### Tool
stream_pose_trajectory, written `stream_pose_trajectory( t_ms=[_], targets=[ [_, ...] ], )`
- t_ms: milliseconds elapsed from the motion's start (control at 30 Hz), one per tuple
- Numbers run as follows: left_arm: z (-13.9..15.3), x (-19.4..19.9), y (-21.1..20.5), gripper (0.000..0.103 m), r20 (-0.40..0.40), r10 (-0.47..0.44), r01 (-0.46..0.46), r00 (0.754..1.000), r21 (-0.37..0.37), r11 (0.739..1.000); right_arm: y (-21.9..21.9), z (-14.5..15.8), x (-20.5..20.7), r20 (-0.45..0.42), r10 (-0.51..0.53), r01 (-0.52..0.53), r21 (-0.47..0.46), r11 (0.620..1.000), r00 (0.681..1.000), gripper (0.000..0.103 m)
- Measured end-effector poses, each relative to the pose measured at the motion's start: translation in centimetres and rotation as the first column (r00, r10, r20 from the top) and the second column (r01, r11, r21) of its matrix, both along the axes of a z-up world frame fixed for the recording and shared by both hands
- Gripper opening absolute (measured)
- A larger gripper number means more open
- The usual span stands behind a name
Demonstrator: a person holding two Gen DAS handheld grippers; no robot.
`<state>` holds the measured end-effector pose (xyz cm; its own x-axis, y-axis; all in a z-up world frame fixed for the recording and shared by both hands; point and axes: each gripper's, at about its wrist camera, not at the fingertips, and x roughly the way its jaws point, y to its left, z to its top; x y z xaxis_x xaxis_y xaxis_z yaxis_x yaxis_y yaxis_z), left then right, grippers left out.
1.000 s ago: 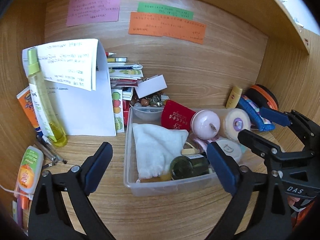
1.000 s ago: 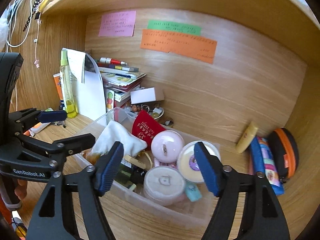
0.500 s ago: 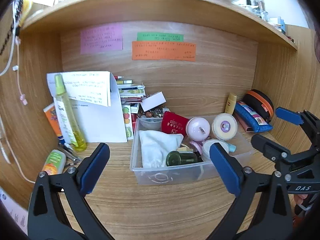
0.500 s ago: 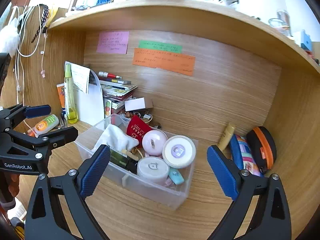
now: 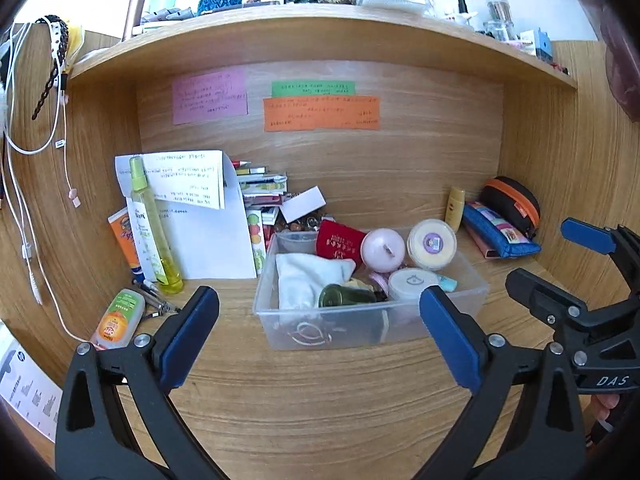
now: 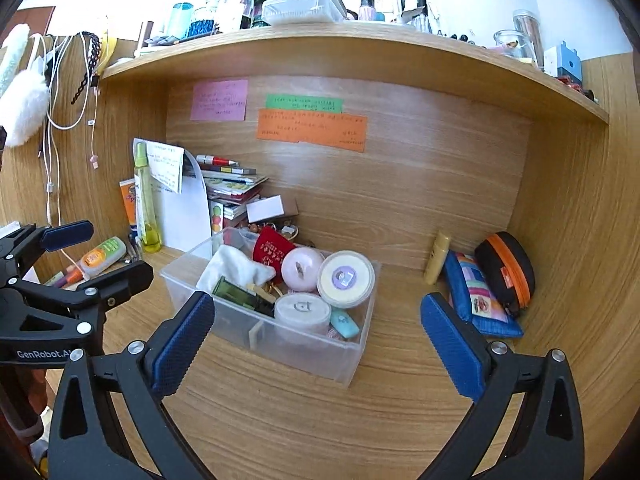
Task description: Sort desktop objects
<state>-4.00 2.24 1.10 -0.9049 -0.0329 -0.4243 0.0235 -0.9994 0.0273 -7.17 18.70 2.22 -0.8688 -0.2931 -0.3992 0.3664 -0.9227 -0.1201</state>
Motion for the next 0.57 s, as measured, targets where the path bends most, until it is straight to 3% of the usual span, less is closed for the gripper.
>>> stream_pose_trajectory(
  t_ms=[567],
  targets=[
    [-0.7, -2.2, 0.2, 0.102, 0.043, -0.030, 0.028, 0.999, 0.036, 0.999, 0.7, -0.9, -2.3, 0.045, -0.025, 0.025, 0.007, 1.000, 0.999, 0.103]
  ],
)
